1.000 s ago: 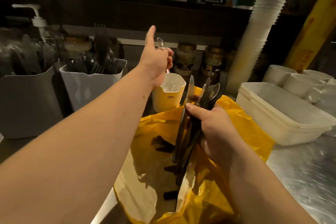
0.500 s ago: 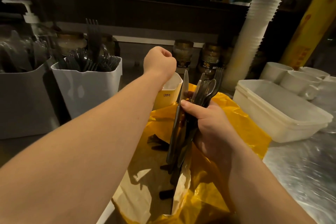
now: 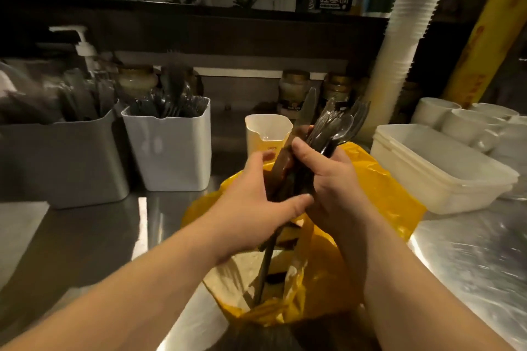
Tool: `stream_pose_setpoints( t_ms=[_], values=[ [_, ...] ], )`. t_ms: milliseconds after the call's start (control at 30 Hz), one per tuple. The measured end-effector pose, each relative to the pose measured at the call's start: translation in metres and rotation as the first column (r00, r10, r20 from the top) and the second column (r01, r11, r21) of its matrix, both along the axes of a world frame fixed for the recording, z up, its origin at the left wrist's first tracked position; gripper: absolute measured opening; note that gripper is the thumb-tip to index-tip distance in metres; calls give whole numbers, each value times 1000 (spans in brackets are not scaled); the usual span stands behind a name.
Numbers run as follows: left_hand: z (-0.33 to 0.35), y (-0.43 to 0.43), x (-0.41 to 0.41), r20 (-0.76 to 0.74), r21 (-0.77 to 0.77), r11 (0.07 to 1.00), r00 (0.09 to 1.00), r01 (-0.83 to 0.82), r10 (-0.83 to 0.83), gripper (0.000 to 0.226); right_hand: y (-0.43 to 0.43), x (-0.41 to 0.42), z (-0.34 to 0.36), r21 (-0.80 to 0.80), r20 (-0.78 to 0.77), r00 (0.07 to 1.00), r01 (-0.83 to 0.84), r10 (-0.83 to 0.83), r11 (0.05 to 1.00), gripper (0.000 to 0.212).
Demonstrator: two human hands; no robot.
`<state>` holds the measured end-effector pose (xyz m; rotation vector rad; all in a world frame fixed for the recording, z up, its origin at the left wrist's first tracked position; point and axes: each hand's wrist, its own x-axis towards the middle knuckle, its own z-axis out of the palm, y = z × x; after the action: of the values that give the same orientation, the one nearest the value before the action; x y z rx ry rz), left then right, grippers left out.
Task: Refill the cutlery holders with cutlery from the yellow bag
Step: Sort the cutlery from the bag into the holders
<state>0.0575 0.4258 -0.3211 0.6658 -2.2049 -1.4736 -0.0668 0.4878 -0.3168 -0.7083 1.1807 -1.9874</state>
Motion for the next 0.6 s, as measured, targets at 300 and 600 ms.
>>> stream_pose_setpoints(
  t_ms=[300, 600],
  values=[
    [-29, 6, 21, -84, 27, 1000, 996, -6, 8, 71, -26, 32, -12, 85, -31, 998, 59, -56, 995, 25],
    [-32, 0, 21, -21, -77, 996, 999, -37, 35, 86, -18, 26, -7, 59, -18, 996, 87, -86, 994, 22]
  ],
)
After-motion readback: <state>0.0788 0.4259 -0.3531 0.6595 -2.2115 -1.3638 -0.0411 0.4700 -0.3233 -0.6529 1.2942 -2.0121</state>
